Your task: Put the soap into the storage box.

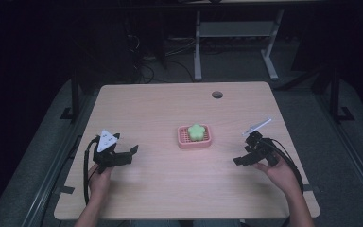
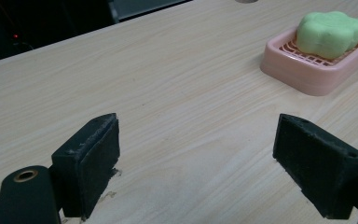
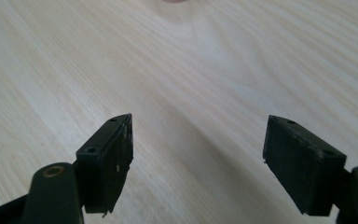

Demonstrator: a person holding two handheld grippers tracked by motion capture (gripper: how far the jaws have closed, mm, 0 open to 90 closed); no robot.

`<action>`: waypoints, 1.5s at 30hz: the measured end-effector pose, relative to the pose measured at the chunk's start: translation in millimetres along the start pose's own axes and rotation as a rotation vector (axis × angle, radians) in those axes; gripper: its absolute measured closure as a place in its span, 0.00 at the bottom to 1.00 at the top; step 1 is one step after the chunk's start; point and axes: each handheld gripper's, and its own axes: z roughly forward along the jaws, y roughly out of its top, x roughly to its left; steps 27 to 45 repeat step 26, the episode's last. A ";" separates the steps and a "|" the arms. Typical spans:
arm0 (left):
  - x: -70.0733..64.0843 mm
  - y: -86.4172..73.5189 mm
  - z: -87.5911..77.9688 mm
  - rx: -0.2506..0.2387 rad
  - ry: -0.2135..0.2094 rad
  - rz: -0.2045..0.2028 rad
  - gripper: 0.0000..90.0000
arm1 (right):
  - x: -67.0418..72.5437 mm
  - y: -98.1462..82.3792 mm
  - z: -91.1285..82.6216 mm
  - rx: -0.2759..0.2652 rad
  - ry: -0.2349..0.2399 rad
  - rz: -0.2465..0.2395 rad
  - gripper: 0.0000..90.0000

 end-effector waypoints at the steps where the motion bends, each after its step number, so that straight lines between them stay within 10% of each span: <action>1: -0.1 0.0 0.1 0.001 0.000 -0.001 0.16 | -0.2 -3.0 -0.7 -0.004 0.002 0.002 0.26; 26: -9.4 0.8 4.2 0.003 -0.003 0.026 0.16 | 23.7 -92.4 -23.6 -0.154 -0.055 0.061 0.22; 45: -9.4 0.8 4.2 0.003 -0.003 0.026 0.16 | 23.7 -92.4 -23.6 -0.154 -0.055 0.061 0.22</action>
